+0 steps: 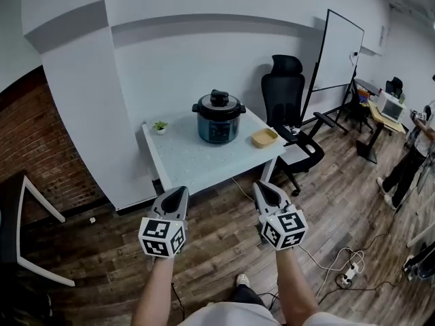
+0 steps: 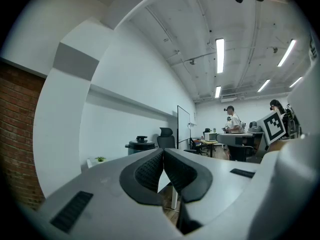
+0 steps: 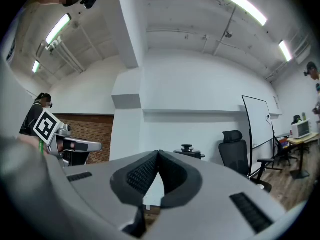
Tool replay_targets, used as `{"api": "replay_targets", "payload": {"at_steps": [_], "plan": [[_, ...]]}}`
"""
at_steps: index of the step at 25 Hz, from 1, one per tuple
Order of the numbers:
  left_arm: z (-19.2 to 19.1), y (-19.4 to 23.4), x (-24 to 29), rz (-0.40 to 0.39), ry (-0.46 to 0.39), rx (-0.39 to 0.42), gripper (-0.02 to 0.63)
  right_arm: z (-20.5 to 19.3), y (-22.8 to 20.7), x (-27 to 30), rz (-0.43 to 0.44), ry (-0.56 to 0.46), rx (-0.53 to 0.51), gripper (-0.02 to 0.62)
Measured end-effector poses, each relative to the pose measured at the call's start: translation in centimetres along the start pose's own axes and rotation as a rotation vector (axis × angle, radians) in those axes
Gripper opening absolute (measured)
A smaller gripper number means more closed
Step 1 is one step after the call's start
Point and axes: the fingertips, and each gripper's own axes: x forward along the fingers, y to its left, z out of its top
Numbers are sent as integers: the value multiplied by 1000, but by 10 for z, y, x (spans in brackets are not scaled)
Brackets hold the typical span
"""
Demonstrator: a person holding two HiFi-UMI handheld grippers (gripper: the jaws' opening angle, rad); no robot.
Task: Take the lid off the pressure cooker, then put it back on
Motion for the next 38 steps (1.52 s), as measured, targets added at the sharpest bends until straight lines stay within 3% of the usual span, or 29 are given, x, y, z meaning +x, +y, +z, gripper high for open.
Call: {"api": "replay_targets", "payload": {"at_steps": [6,10,14,16,27,38], "plan": [[0,-3,2,-5,3,-1,14,2,0,-1,10,-9,3,29],[1,-5,5,-8,3,-1,14,2,-1,1,14,-1,-15,225],[-1,-6,7,-10,8,-2,14,2,-2,3,8,-1,-41,352],[-2,-6,9,-10,11,-3,14,2,-3,5,6,-1,-45,384],[-4,-6,36,4,18,2,14,-5,-27,22,6,10,-44,411],[-7,-4,107,49,24,8,14,-8,-80,70,30,5,-48,419]]}}
